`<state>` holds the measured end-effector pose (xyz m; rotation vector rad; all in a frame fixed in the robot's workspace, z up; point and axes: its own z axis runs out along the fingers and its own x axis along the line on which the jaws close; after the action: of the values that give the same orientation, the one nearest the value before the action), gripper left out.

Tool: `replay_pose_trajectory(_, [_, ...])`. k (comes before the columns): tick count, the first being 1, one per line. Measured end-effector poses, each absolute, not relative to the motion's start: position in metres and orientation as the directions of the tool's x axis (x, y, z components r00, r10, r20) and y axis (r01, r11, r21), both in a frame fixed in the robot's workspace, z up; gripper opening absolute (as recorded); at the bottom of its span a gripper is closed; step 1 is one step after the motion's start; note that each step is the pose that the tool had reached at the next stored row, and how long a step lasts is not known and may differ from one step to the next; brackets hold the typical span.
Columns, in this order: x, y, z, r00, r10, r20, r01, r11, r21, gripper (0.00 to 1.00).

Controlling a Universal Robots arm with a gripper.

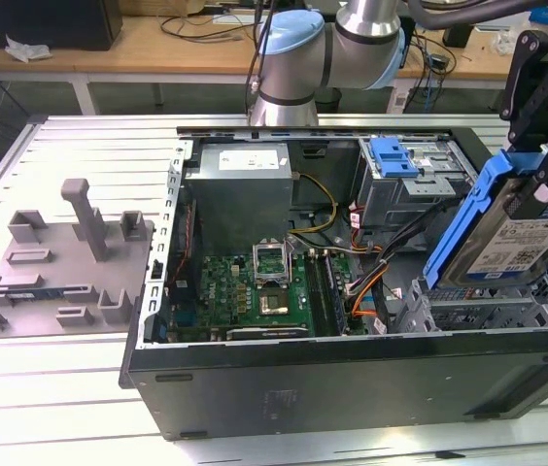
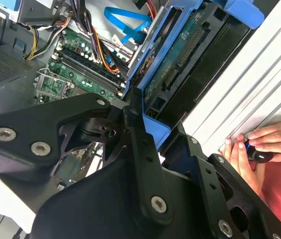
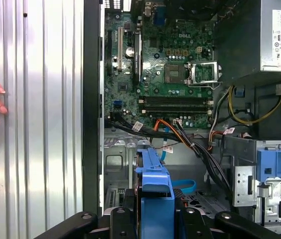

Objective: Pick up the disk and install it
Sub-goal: 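Insert the disk into the insertion slot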

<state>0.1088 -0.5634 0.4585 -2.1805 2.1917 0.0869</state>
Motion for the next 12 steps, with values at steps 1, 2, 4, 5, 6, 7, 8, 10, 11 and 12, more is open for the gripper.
replay_pose_trajectory(1, [0.1089, -0.5634, 0.4581, -0.005, -0.997, -0.074, -1.000, 0.005, 0.005, 0.37])
replay_pose_trajectory(2, [0.1090, -0.5634, 0.4578, -0.005, -0.997, -0.074, -1.000, 0.005, 0.006, 0.37])
replay_pose_trajectory(4, [0.1092, -0.5633, 0.4570, -0.005, -0.997, -0.073, -1.000, 0.005, 0.006, 0.37])
replay_pose_trajectory(5, [0.1093, -0.5633, 0.4567, -0.005, -0.997, -0.072, -1.000, 0.005, 0.006, 0.37])
replay_pose_trajectory(6, [0.1094, -0.5633, 0.4565, -0.005, -0.997, -0.072, -1.000, 0.005, 0.006, 0.37])
replay_pose_trajectory(7, [0.1095, -0.5633, 0.4562, -0.005, -0.997, -0.072, -1.000, 0.005, 0.006, 0.37])
replay_pose_trajectory(8, [0.1097, -0.5633, 0.4560, -0.005, -0.997, -0.071, -1.000, 0.005, 0.006, 0.37])
replay_pose_trajectory(10, [0.1099, -0.5633, 0.4555, -0.005, -0.997, -0.071, -1.000, 0.005, 0.007, 0.37])
replay_pose_trajectory(11, [0.1099, -0.5633, 0.4548, -0.005, -0.998, -0.070, -1.000, 0.005, 0.007, 0.37])
replay_pose_trajectory(12, [0.1100, -0.5633, 0.4541, -0.005, -0.998, -0.070, -1.000, 0.005, 0.007, 0.37])
